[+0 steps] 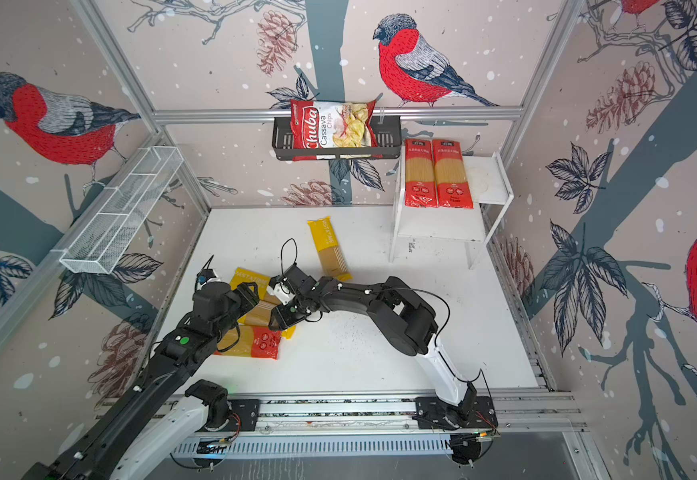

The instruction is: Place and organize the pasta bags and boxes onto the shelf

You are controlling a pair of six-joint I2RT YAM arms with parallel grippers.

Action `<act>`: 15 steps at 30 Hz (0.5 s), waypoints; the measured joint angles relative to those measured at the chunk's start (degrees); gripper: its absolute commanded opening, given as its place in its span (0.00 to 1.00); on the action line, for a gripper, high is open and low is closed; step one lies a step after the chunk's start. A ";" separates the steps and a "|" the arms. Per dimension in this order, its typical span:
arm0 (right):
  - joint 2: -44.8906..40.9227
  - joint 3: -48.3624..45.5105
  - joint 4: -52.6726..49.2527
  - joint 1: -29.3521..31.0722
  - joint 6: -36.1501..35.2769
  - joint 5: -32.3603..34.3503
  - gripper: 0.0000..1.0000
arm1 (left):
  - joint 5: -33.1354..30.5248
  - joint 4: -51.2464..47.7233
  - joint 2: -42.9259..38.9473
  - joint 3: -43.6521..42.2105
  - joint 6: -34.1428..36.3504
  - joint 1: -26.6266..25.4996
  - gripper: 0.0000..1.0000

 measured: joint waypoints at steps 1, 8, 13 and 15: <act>0.26 0.00 0.37 0.17 -0.57 -0.37 0.48 | -0.04 0.00 -0.35 -0.26 -0.02 0.02 0.64; 0.37 -0.98 2.23 0.98 -2.73 -1.60 0.42 | 0.24 0.00 -1.81 -2.12 -0.98 0.17 0.63; -1.11 -0.72 -1.60 1.49 -4.09 -1.62 0.43 | 0.42 0.00 -1.97 -2.21 -1.16 0.17 0.63; -2.62 -0.72 -3.15 1.99 -4.42 -1.62 0.44 | 0.42 -0.02 -1.88 -1.95 -1.20 0.17 0.63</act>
